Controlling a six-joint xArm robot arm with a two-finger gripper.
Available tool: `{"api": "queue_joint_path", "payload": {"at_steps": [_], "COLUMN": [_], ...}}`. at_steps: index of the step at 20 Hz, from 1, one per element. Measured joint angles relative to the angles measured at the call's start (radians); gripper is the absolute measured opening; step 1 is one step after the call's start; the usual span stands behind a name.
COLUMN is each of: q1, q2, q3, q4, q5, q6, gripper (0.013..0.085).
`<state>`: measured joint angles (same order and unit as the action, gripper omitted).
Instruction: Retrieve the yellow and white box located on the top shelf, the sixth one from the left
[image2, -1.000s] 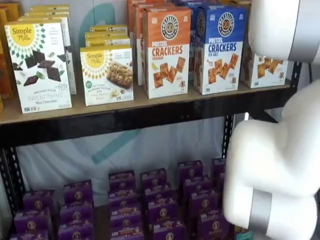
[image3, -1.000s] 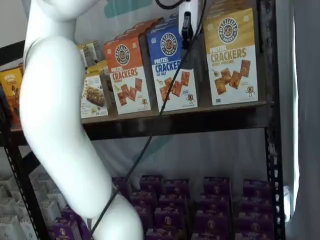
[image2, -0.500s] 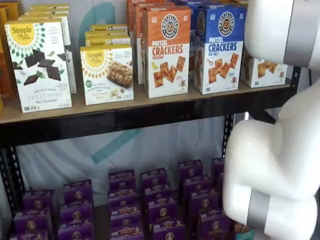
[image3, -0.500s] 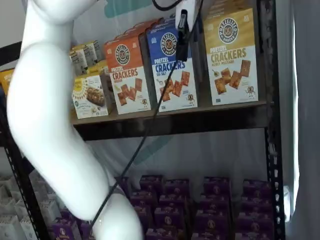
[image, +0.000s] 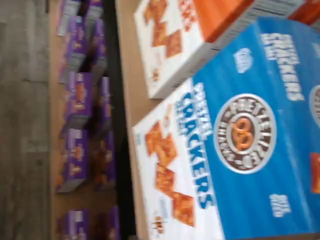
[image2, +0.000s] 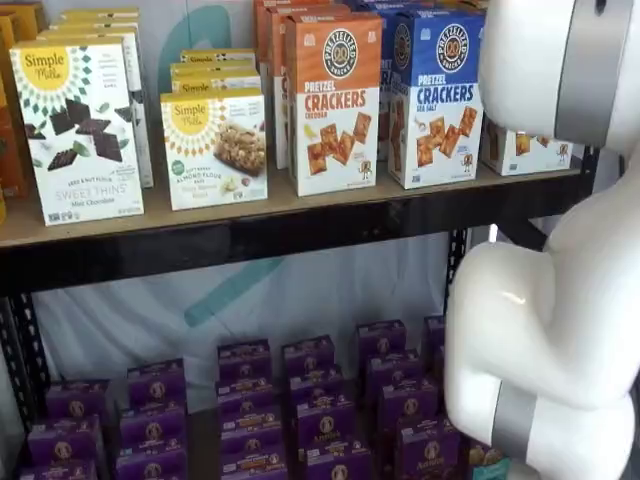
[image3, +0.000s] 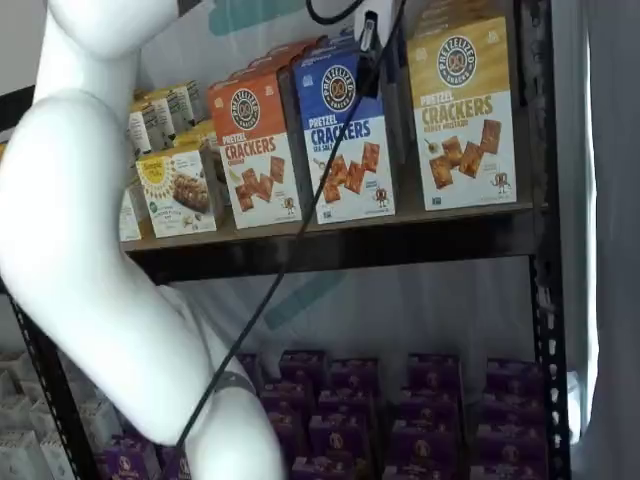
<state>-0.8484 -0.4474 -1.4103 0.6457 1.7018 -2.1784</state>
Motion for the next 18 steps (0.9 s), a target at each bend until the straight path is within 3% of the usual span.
{"api": "queue_joint_path", "payload": {"at_steps": [7,12,18], "q1": [0.0,0.04,0.069], "q2": [0.003,0.057,0.116], "q3": [0.026,-0.024,-0.073], "q4": [0.069,-0.009,-0.052], "q5": [-0.154,-0.199,-0.23], "q6": [-0.03,-0.049,-0.051], "gripper": [0.085,0.085,0.085]}}
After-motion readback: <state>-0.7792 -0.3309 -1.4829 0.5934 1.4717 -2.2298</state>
